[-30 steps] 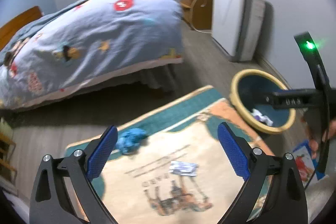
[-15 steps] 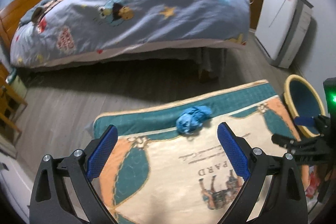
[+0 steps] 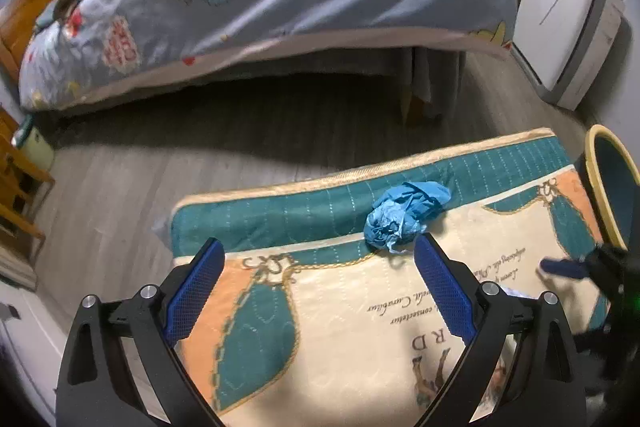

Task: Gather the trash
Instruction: 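Grasp the blue crumpled cloth with the left tool while the right tool grasps the foil blister pack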

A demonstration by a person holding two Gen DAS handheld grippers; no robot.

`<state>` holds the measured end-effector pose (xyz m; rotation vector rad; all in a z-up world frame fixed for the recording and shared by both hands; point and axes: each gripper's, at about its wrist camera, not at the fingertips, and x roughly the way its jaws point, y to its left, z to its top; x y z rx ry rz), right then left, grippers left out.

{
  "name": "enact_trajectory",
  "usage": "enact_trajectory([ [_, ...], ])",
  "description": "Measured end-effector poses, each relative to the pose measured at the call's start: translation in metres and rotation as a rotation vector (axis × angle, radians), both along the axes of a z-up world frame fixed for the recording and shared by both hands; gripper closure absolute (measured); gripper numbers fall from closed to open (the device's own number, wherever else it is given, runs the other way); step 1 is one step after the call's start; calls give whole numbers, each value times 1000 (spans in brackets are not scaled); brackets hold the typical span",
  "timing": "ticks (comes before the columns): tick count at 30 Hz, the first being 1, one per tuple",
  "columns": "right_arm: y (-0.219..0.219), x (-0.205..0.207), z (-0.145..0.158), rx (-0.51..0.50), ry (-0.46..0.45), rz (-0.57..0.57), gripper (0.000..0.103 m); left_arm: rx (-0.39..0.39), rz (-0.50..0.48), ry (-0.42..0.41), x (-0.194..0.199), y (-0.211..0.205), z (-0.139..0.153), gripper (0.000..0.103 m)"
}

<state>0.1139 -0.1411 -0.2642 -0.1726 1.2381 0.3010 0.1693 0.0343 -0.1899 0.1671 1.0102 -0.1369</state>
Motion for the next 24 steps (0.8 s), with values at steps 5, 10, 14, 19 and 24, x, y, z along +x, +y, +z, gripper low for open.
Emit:
enact_trajectory([
  [5,8,-4,-8,-11,13,71,62,6,-3,26,14,-11,-13,8],
  [10,-8,-2,-4,31,37,28,81,20,-35,48,25,-28,-25,8],
  [14,-28,2,3,73,43,-36,81,59,-85,62,31,-45,-37,8],
  [19,-48,10,12,121,40,-105,81,70,-122,98,36,-61,-47,10],
  [24,-59,5,13,128,31,-128,81,67,-130,163,40,-71,-57,32],
])
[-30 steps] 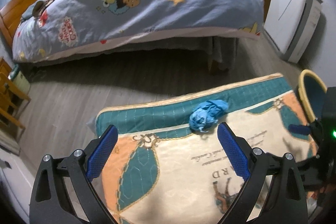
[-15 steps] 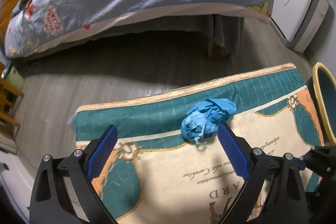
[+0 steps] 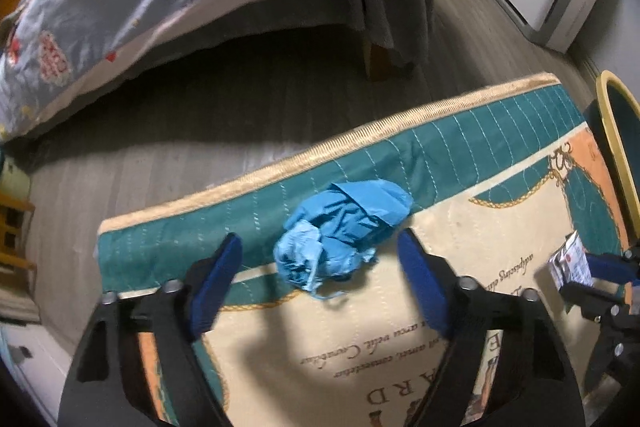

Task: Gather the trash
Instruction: 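Grasp the blue crumpled cloth with the left tool while the right tool grasps the foil blister pack, then carry the blue cloth and foil pack over the bin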

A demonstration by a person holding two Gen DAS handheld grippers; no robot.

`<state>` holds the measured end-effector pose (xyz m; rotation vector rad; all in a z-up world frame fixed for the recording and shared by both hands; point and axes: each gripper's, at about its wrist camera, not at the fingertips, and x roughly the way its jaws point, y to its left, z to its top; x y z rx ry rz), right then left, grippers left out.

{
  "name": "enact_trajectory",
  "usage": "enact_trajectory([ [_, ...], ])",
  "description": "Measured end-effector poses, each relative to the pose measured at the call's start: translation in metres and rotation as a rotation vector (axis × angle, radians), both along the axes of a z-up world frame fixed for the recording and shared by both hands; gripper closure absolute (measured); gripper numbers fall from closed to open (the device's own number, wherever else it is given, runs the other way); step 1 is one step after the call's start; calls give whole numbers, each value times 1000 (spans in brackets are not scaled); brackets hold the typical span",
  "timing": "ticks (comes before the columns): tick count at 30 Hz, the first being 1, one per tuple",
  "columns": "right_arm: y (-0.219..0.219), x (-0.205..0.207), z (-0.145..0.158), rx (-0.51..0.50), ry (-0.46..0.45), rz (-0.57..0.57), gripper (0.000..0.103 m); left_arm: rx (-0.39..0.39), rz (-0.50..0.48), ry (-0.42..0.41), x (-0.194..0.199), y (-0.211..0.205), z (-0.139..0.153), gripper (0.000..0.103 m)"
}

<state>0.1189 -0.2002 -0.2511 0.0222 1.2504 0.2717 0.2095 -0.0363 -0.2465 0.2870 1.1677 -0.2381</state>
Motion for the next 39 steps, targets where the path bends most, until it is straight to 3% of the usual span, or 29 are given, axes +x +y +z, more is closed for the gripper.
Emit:
enact_trajectory([
  [3,-2,0,0,-5,-6,-9,81,6,-11,38,0,-2,-6,54],
  [4,-8,4,5,-3,-8,-13,81,15,-17,43,0,-2,-7,57],
  [9,-10,4,13,1,-27,-33,81,0,-40,50,-5,-1,-2,59],
  [14,-18,2,29,2,-54,-60,81,-7,-69,-3,-19,-8,22,59],
  [18,-37,-10,55,43,-89,-123,81,-32,-96,-59,-39,-19,51,59],
  [25,-79,-45,113,111,-189,-251,81,-145,-127,-164,-82,-40,111,59],
  [30,-117,-76,137,88,-247,-325,81,-192,-159,-177,-110,-58,126,59],
  [34,-142,-89,142,92,-263,-383,81,-233,-217,-185,-129,-88,134,59],
  [39,-171,-87,128,110,-218,-443,81,-237,-297,-181,-137,-130,131,59],
])
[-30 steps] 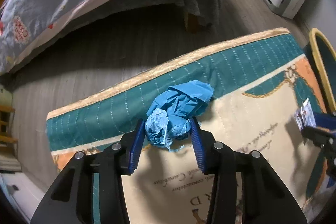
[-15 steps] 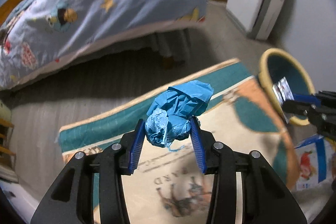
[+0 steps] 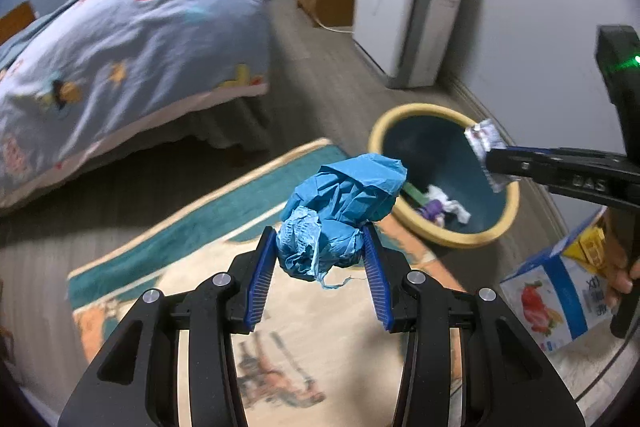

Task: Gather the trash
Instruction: 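Carry the blue cloth and foil pack over the bin, then open both tools to drop the blue cloth and foil pack into the bin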

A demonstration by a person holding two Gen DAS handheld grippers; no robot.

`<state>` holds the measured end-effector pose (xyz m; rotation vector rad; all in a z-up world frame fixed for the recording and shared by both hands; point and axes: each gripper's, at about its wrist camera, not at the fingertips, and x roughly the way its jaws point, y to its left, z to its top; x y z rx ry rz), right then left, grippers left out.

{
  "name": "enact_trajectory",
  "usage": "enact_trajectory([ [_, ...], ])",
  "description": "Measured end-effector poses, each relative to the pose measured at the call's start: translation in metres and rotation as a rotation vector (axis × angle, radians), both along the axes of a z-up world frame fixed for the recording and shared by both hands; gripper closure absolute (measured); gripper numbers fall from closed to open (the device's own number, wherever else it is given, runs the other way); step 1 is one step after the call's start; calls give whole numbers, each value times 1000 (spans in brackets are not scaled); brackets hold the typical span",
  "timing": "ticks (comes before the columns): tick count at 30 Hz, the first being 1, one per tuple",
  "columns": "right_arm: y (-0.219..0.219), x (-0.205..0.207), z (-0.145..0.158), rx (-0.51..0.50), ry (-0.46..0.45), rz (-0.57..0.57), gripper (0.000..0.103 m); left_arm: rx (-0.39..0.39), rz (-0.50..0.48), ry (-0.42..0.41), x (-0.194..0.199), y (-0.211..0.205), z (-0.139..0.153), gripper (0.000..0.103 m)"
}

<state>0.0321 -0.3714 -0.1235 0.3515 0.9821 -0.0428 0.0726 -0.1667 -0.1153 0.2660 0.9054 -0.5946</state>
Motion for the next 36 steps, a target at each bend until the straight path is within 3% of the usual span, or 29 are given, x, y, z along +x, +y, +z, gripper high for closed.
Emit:
enact_trajectory([
  [11,-65,3,-35,-2,91,-133,81,80,-133,20,-5,-71,-36,59],
  [20,-107,-1,-55,27,127,-221,81,77,-195,57,-4,-111,-66,59],
  [31,-134,-8,-62,71,117,-317,81,66,-216,21,-10,-150,-78,58],
  [35,-136,-11,-54,83,68,-332,80,45,-198,7,-8,-152,-76,51],
  [36,-136,-11,-53,80,59,-332,80,39,-194,8,-8,-151,-75,43],
])
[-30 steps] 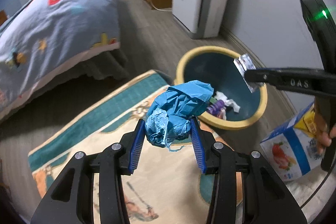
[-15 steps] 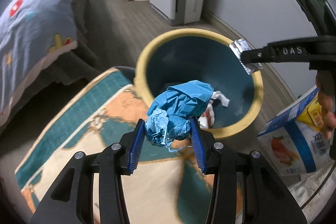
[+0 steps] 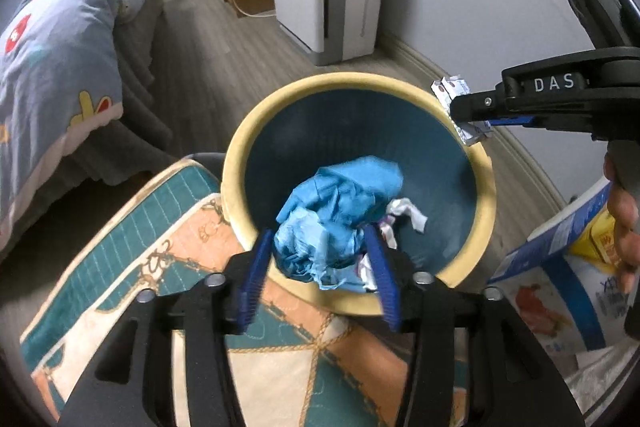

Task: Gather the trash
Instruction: 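Open both tools to drop the blue cloth and foil pack into the bin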

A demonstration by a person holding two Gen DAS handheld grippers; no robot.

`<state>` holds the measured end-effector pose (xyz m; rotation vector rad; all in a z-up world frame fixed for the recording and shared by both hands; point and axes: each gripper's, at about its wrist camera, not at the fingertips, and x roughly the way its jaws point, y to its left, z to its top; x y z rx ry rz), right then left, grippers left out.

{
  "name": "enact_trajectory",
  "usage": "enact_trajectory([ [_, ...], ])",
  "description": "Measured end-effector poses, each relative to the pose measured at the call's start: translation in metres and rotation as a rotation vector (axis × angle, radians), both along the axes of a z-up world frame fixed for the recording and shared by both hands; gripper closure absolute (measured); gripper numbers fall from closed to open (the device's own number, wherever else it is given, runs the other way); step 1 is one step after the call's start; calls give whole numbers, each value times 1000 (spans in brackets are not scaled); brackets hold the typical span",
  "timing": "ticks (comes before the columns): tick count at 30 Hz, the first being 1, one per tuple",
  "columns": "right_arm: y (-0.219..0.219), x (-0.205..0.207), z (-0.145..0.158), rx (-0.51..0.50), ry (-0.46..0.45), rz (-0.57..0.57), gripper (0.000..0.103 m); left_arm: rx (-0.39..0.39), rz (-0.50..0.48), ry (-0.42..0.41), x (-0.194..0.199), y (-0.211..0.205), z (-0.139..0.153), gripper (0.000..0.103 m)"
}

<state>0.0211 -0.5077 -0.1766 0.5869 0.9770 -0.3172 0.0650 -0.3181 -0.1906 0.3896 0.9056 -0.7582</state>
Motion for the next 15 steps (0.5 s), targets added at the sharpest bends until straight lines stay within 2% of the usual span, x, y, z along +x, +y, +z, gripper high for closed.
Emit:
enact_trajectory([
  [1,0,1,1,-6,-7,0,77,-6,3,-1,0,0,1,37],
  [2,0,0,2,-6,-10,-1,72,-8,1,-5,0,0,1,35],
  [3,0,0,3,-2,-19,-1,63,-9,-1,-10,0,1,2,31],
  [4,1,0,4,1,-23,-2,59,-7,1,-13,0,1,2,27],
  [8,4,2,8,-3,-28,13,57,-20,32,-8,5,9,7,25],
  [11,11,2,13,-19,-30,32,46,-26,50,-12,5,17,14,19],
  [13,16,-3,20,-41,-39,46,34,-29,73,-29,3,25,21,10],
  [15,21,-8,26,-58,-41,49,21,-46,91,-34,-1,33,32,9],
])
